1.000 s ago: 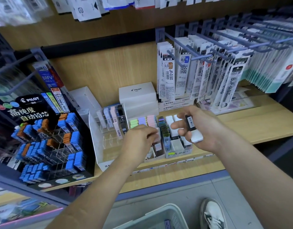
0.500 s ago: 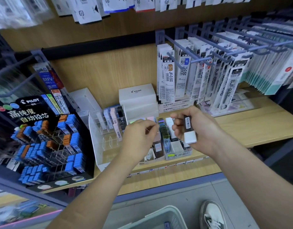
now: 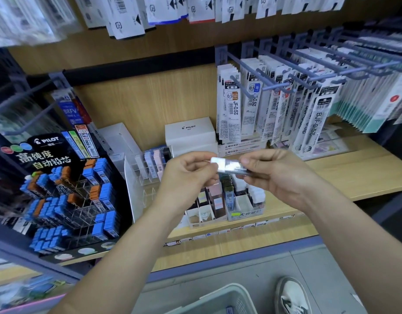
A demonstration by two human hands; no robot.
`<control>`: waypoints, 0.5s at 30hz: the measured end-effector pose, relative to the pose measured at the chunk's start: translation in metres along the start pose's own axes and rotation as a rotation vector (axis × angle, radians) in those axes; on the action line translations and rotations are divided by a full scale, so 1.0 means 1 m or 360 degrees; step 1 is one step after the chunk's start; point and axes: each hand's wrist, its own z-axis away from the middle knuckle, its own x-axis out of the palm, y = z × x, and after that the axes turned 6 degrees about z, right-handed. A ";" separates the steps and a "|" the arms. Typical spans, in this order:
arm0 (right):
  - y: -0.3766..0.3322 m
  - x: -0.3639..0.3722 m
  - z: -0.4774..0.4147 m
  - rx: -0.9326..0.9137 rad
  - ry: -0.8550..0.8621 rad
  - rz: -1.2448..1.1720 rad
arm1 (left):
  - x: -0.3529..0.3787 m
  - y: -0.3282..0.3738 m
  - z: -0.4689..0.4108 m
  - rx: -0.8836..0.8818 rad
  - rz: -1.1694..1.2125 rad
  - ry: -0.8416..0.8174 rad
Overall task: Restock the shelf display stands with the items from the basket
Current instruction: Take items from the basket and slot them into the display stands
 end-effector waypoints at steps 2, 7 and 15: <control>-0.001 -0.004 0.003 0.0023 -0.0034 0.0064 | 0.000 0.003 -0.001 0.0023 0.0039 -0.0081; -0.002 -0.016 0.006 0.0146 -0.0108 0.0011 | -0.001 0.012 -0.001 0.0113 -0.0184 -0.0367; -0.005 -0.021 0.008 0.0260 -0.0121 -0.0048 | 0.021 0.014 -0.017 0.0300 -0.0381 -0.0049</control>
